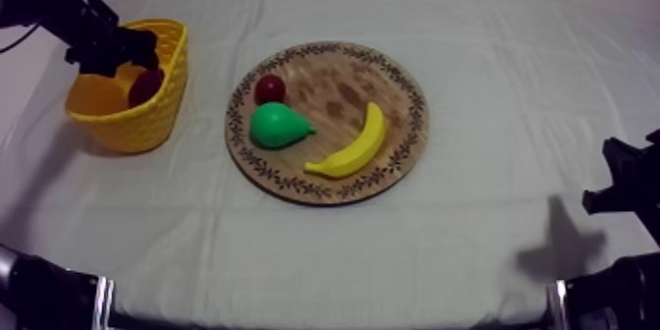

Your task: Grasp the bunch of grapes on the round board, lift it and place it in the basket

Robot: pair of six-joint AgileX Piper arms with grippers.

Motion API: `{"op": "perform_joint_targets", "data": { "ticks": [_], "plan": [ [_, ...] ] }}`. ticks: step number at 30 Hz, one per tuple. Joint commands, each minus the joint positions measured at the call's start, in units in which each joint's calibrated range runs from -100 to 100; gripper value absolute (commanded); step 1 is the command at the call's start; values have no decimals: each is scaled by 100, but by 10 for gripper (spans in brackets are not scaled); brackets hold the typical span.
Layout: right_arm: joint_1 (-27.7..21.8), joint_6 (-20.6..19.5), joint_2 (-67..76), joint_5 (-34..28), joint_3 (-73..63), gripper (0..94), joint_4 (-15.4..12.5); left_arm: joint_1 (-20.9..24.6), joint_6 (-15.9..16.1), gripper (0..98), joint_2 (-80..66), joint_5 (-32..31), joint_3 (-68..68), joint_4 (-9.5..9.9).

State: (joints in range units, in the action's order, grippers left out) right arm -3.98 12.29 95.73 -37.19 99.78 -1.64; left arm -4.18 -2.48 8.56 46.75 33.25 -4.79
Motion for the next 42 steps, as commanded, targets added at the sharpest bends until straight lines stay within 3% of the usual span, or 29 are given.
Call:
{"op": "perform_joint_targets", "data": {
  "ticks": [1,13,25,30,37,42],
  "plan": [
    [0,-1,2,1,-1,5,0,-18,-41,848,-32,-31,21,45],
    [0,-1,2,1,-1,5,0,-72,-89,832,-568,-142,307,138],
    [0,-1,2,1,-1,5,0,-39,-103,612,-2437,-124,1680,99],
    [0,-1,2,1,-1,5,0,-29,164,530,-3425,-443,2591,-73],
    [0,-1,2,1,-1,5,0,-22,831,266,-4925,-1247,4072,-548],
    [0,-1,2,1,-1,5,0,26,1047,157,-6029,-1421,4792,-639]
  ]
}}
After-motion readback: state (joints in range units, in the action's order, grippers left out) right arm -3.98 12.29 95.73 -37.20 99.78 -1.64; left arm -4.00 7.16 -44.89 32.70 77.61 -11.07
